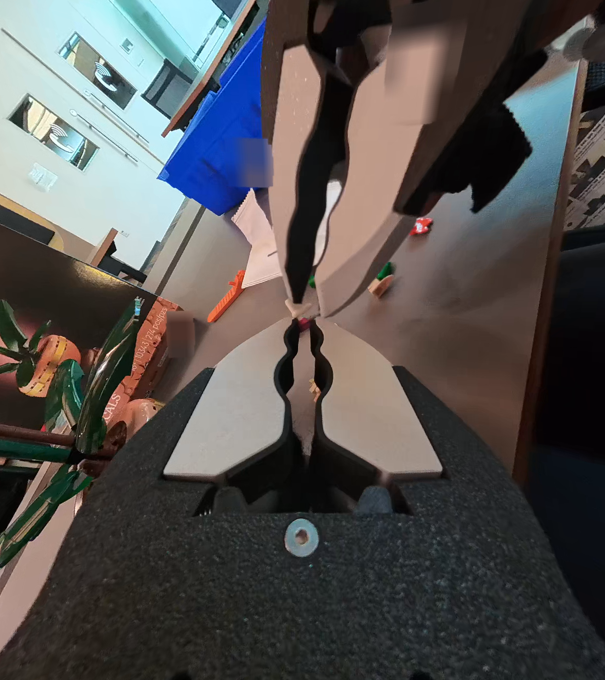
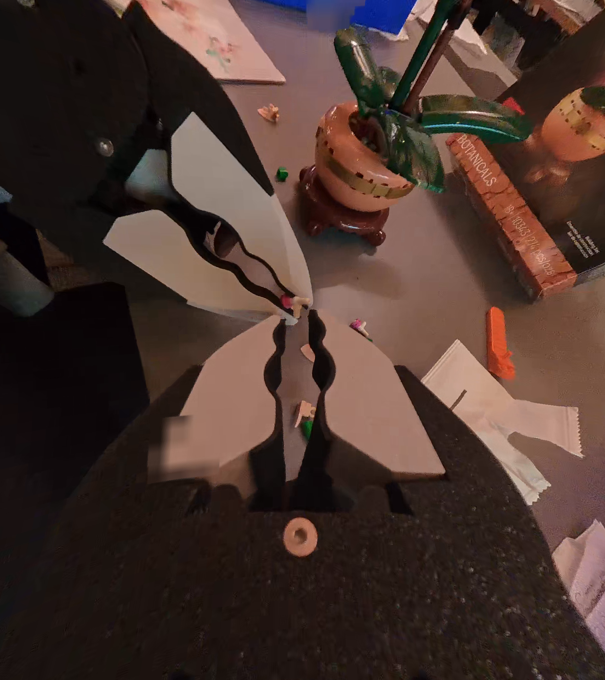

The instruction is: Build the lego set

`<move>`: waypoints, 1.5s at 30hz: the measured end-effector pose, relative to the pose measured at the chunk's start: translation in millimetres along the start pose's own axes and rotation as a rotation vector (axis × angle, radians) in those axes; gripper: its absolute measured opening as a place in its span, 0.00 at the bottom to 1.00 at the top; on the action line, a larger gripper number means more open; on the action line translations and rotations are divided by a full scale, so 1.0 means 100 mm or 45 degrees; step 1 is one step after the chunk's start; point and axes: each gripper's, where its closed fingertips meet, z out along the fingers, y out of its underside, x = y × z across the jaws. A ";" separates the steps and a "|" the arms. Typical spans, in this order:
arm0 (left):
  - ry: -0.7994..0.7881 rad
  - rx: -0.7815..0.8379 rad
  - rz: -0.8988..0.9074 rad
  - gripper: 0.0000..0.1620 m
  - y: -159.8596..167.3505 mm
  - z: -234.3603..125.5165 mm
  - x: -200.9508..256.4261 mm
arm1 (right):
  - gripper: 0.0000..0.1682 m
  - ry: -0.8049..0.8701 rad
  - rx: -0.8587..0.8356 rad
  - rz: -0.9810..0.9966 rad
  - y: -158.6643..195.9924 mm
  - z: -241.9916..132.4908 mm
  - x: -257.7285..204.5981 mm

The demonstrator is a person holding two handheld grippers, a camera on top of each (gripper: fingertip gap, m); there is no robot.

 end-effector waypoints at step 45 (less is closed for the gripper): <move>0.196 0.270 -0.403 0.01 -0.27 -0.11 0.04 | 0.11 -0.352 0.356 0.152 -0.18 -0.28 0.03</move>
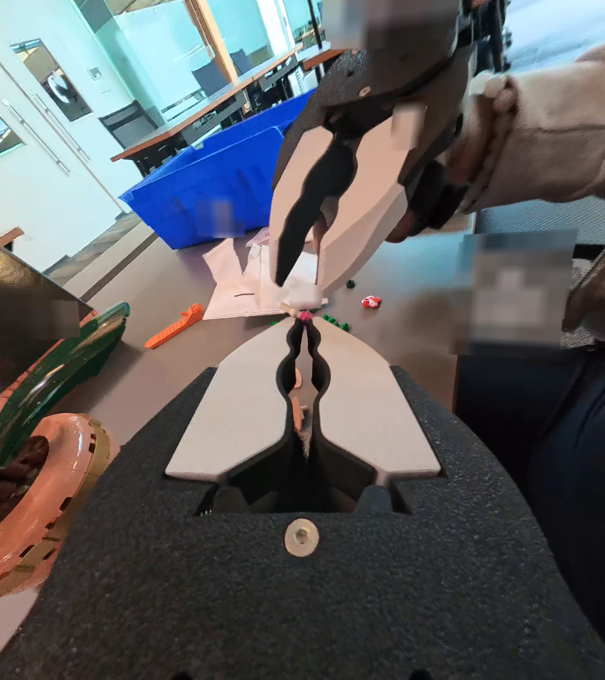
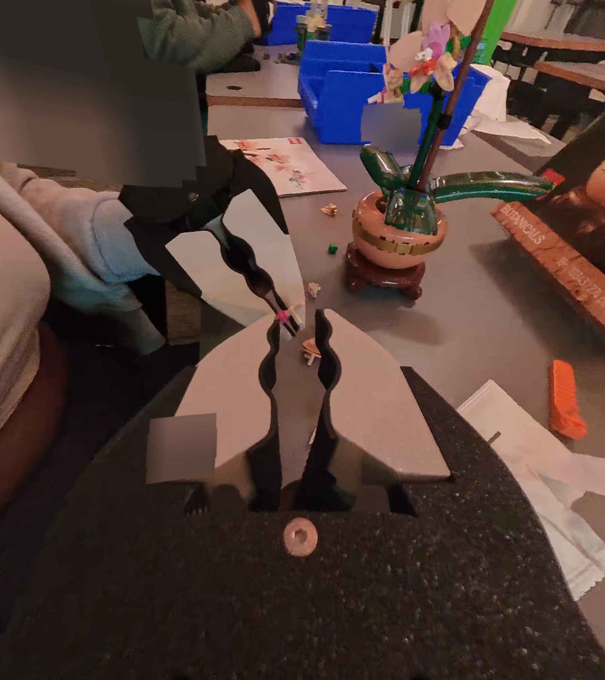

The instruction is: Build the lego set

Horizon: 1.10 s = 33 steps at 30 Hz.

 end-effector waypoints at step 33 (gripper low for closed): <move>0.421 -0.158 -0.309 0.01 0.11 -0.09 0.31 | 0.07 -0.209 -0.756 -1.536 0.27 0.18 -0.16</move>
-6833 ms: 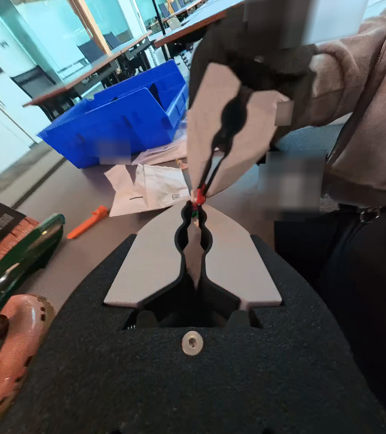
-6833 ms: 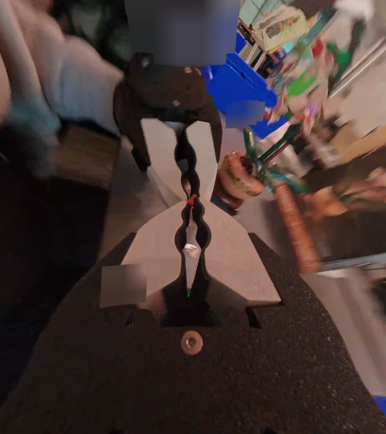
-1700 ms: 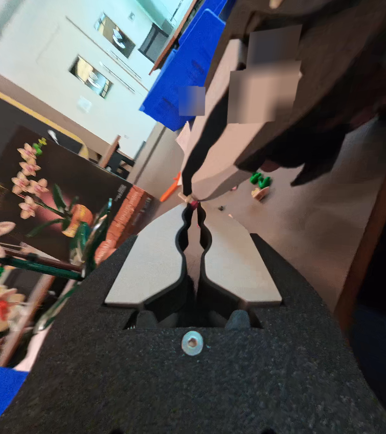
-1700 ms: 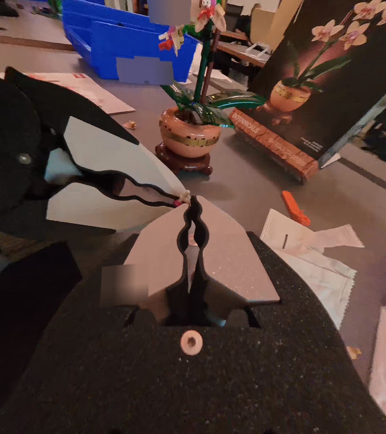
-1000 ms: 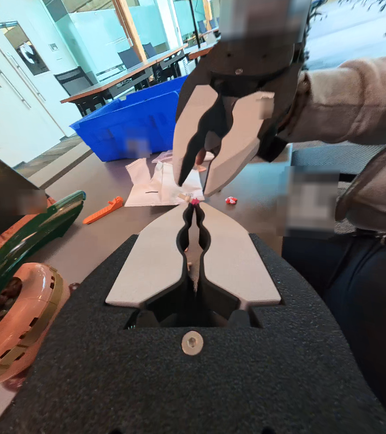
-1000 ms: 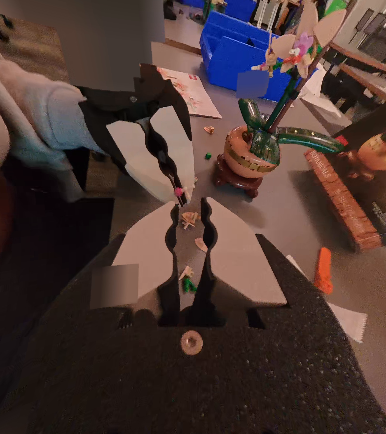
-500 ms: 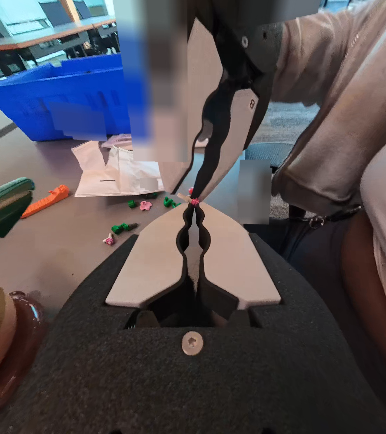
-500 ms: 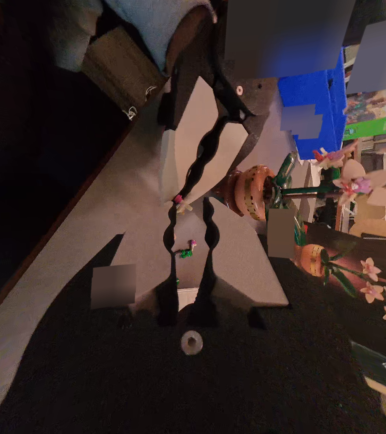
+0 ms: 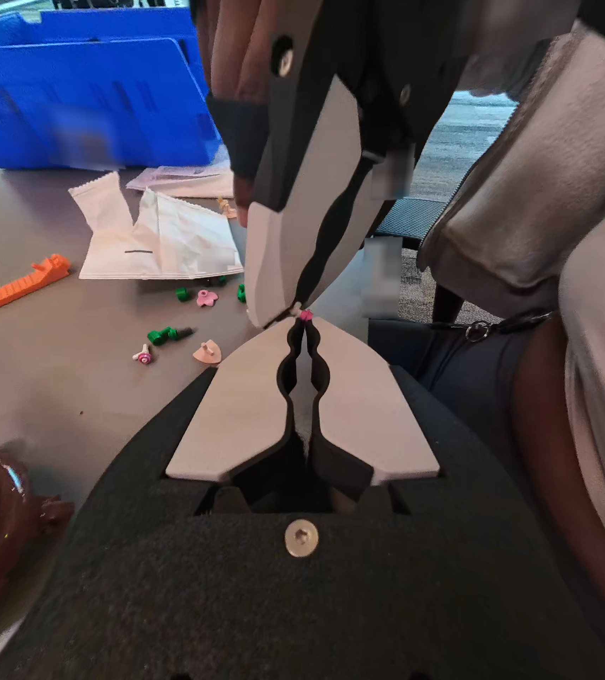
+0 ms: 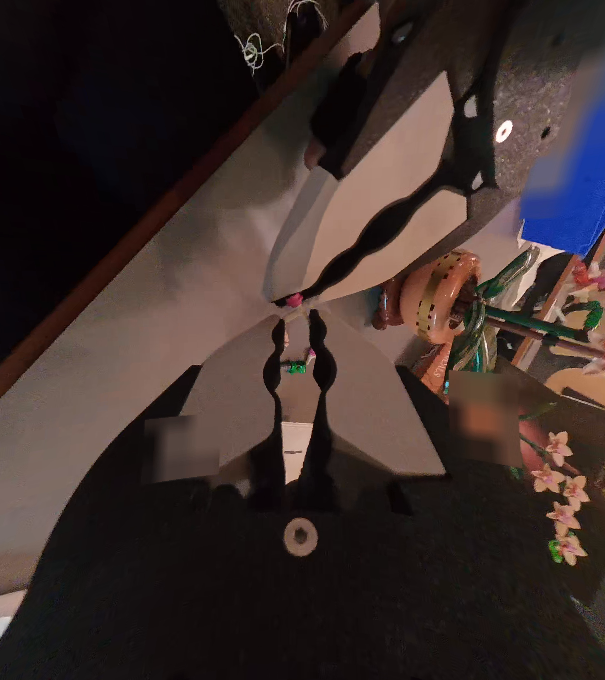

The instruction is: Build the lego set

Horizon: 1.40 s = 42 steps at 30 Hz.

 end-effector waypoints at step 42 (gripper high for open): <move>-0.519 0.067 0.483 0.11 -0.25 -0.13 -0.30 | 0.01 -0.075 0.243 1.261 0.23 0.01 0.00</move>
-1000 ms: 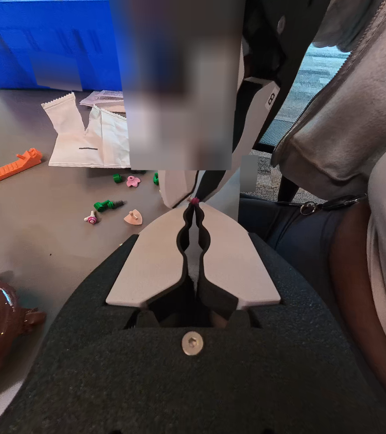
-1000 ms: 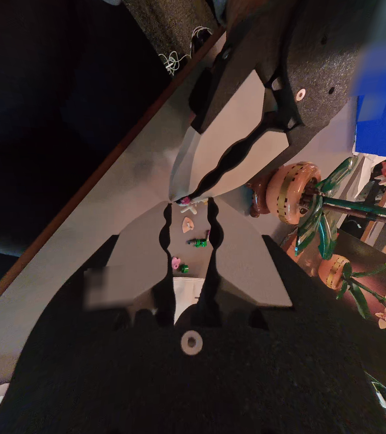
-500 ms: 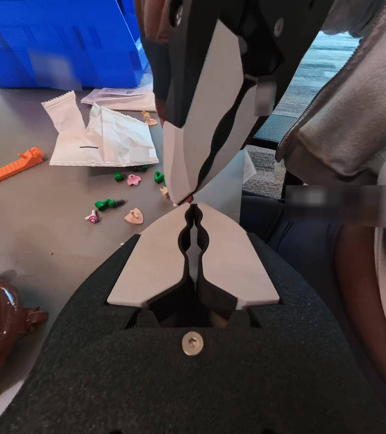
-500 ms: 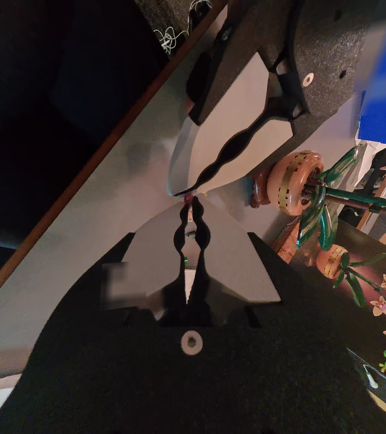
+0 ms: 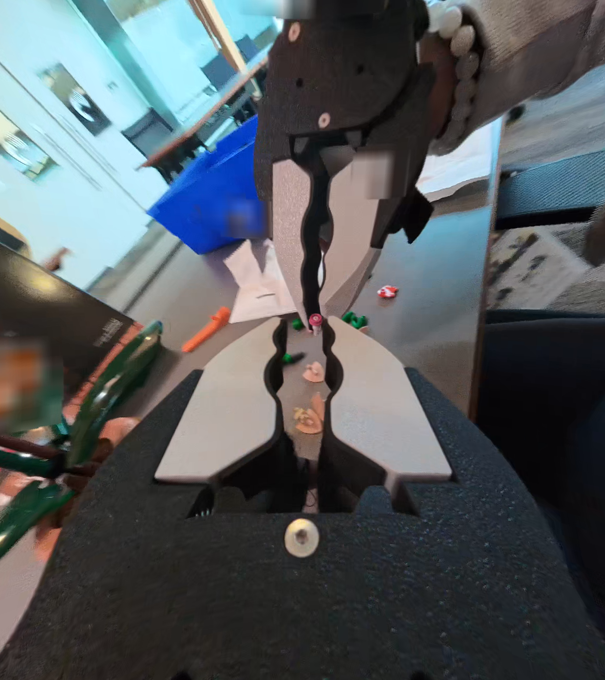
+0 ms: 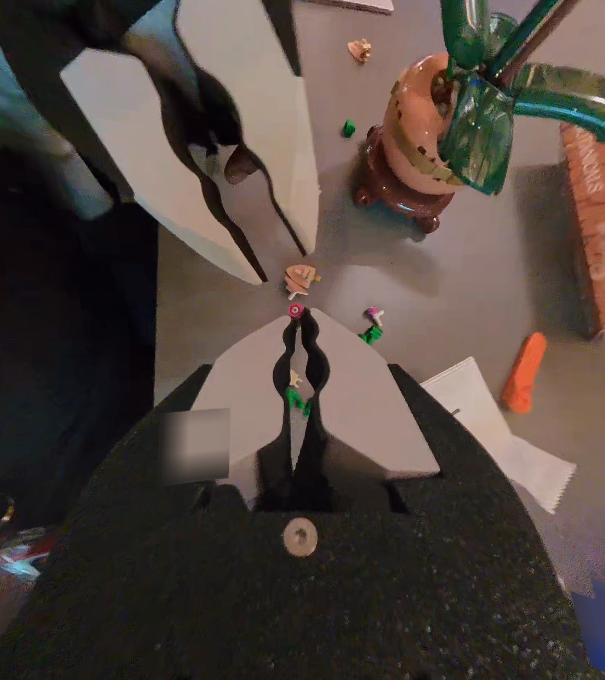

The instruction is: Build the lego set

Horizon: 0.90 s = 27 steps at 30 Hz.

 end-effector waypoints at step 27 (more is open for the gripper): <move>0.183 0.196 -0.117 0.03 -0.01 -0.03 0.12 | 0.01 0.015 0.084 -0.038 -0.18 -0.01 -0.16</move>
